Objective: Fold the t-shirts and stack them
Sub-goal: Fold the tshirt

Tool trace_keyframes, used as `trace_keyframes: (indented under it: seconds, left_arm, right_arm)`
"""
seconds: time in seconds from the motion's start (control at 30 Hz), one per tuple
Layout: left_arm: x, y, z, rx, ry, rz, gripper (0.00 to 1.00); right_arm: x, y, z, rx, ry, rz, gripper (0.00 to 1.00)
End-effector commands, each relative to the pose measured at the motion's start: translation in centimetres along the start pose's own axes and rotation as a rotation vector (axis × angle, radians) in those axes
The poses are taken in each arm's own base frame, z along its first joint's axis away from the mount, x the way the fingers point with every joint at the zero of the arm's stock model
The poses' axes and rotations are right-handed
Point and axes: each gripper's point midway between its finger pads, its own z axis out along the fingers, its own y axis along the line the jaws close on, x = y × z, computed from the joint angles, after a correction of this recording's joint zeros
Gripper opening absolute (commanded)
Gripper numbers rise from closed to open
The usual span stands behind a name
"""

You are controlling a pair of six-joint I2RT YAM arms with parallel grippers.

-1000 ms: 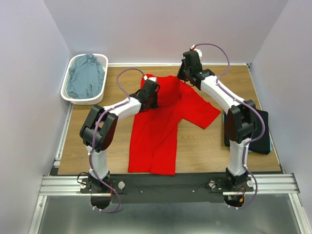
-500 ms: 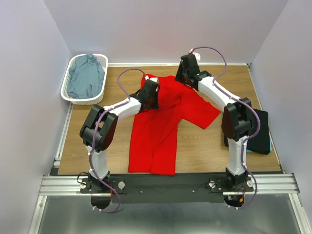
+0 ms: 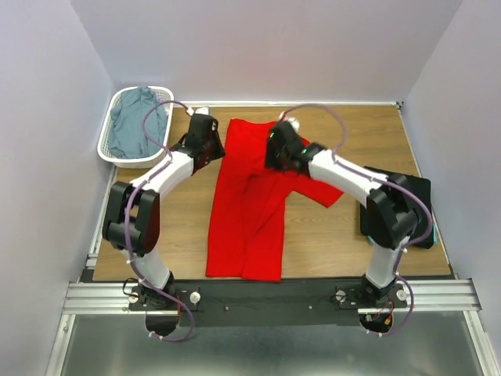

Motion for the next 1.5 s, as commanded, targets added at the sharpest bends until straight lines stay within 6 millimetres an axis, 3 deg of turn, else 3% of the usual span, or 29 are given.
trace_keyframes:
  seconds: [0.0, 0.13, 0.23, 0.53, 0.93, 1.03, 1.23, 1.47]
  left_arm:
    - [-1.2, 1.5, 2.7, -0.035, 0.018, -0.028, 0.34]
    - [-1.7, 1.3, 5.1, -0.040, 0.031, -0.009, 0.32]
    - [-1.8, 1.3, 6.5, -0.042, 0.036, 0.002, 0.29]
    - [-1.3, -0.2, 8.7, -0.008, 0.043, 0.017, 0.26]
    - [-0.2, -1.8, 10.4, 0.038, 0.067, 0.025, 0.24]
    - [0.4, -1.5, 11.0, 0.027, 0.079, 0.020, 0.22]
    - [1.2, -1.0, 12.0, 0.007, 0.095, 0.004, 0.20]
    - [2.1, -0.5, 12.7, -0.012, 0.115, -0.016, 0.17]
  right_arm:
    - [10.3, 5.5, -4.6, -0.121, 0.133, -0.100, 0.51]
    - [15.7, 8.6, -7.0, -0.167, 0.178, -0.173, 0.50]
    - [18.6, 9.3, -7.5, -0.176, 0.218, -0.196, 0.48]
    - [23.8, 10.4, -7.9, -0.180, 0.290, -0.252, 0.45]
    - [27.7, 10.2, -8.5, -0.171, 0.358, -0.268, 0.35]
    - [28.5, 10.1, -8.7, -0.171, 0.376, -0.272, 0.29]
    - [29.4, 9.4, -9.1, -0.162, 0.397, -0.269, 0.28]
    - [30.3, 9.2, -9.8, -0.180, 0.432, -0.277, 0.08]
